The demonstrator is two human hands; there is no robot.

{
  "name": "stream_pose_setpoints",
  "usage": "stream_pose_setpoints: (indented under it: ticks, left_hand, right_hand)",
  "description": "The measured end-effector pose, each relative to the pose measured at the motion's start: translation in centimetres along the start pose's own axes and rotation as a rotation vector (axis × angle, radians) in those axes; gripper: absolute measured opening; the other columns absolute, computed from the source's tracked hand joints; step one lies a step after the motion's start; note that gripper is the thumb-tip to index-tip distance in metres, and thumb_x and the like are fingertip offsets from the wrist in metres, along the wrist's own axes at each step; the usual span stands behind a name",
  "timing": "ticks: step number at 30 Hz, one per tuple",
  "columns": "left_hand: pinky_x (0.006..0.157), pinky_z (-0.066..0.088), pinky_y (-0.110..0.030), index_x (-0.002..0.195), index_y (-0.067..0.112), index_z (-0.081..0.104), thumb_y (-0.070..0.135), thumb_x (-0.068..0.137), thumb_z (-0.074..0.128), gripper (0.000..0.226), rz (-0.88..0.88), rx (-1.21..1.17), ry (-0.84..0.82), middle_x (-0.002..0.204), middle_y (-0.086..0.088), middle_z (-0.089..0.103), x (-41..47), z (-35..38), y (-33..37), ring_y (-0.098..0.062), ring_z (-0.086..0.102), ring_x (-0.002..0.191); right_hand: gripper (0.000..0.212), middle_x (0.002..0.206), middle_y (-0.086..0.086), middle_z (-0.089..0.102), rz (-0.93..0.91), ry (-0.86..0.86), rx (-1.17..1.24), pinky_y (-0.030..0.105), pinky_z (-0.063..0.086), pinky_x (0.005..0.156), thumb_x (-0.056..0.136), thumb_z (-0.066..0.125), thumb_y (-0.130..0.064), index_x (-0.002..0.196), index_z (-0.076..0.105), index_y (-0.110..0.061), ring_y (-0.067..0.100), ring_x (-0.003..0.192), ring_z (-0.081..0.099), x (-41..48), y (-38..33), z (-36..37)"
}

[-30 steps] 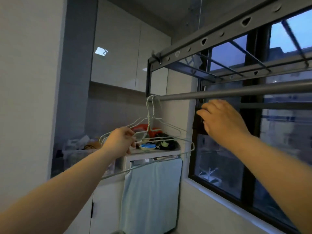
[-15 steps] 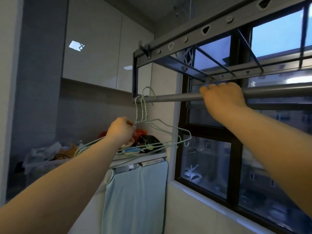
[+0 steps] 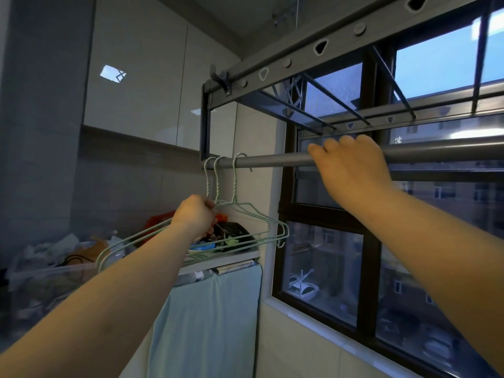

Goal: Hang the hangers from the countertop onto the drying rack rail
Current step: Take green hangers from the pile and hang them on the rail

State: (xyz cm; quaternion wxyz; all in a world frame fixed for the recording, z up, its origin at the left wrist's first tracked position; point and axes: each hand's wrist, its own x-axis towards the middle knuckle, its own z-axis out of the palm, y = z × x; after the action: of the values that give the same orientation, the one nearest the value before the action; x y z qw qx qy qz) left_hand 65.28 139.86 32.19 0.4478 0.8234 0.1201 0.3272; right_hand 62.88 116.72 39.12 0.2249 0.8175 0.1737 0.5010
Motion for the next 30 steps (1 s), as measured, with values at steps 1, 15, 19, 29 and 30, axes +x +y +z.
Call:
stream_pose_setpoints:
  ticks: [1, 15, 19, 29, 30]
  left_hand:
    - [0.062, 0.044, -0.037, 0.103, 0.003, 0.054, 0.001, 0.092, 0.041, 0.017, -0.012, -0.023, -0.001, 0.059, -0.010, 0.053, 0.1, 0.0, -0.1, -0.024, 0.047, 0.050]
    - [0.051, 0.044, -0.027, 0.098, 0.006, 0.052, 0.003, 0.093, 0.042, 0.012, -0.010, 0.048, 0.043, 0.059, -0.007, 0.051, -0.3, -0.1, -0.3, -0.020, 0.049, 0.050]
    - [0.051, 0.043, -0.027, 0.107, 0.002, 0.054, 0.003, 0.093, 0.041, 0.019, -0.007, 0.071, 0.045, 0.059, -0.007, 0.051, -0.4, -0.2, -0.2, -0.019, 0.049, 0.050]
    - [0.077, 0.041, -0.032, 0.120, 0.003, 0.053, 0.014, 0.092, 0.048, 0.031, 0.092, 0.274, 0.063, 0.119, -0.018, 0.059, -1.6, -1.1, 0.2, -0.030, 0.055, 0.099]
    - [0.080, 0.042, -0.034, 0.122, 0.003, 0.051, 0.015, 0.091, 0.048, 0.033, 0.105, 0.288, 0.075, 0.123, -0.017, 0.057, -1.9, -1.2, 0.3, -0.030, 0.055, 0.103]
  right_hand:
    - [0.047, 0.132, 0.012, 0.045, -0.016, -0.003, -0.019, 0.036, 0.036, 0.092, 0.098, 0.033, -0.015, 0.143, 0.019, -0.009, 0.029, 0.116, 0.045, -0.3, -0.1, 0.3]
    - [0.054, 0.148, 0.017, 0.018, -0.043, -0.008, -0.069, 0.044, 0.018, 0.112, 0.098, 0.029, -0.015, 0.145, 0.005, -0.008, 0.035, 0.132, 0.025, -2.0, -0.4, 0.2]
    - [0.054, 0.148, 0.017, 0.019, -0.043, -0.008, -0.061, 0.044, 0.017, 0.112, 0.097, 0.030, -0.015, 0.145, 0.006, -0.008, 0.035, 0.132, 0.025, -2.0, -0.4, 0.1]
    - [0.056, 0.151, 0.016, 0.012, -0.021, 0.005, 0.003, 0.045, 0.012, 0.114, 0.097, 0.031, -0.014, 0.147, 0.006, -0.010, 0.035, 0.137, 0.017, -2.3, -0.3, 0.1]
    - [0.057, 0.152, 0.017, 0.013, -0.016, 0.022, 0.011, 0.045, 0.012, 0.114, 0.096, 0.034, -0.014, 0.147, 0.009, -0.009, 0.035, 0.137, 0.017, -2.4, -0.4, 0.3]
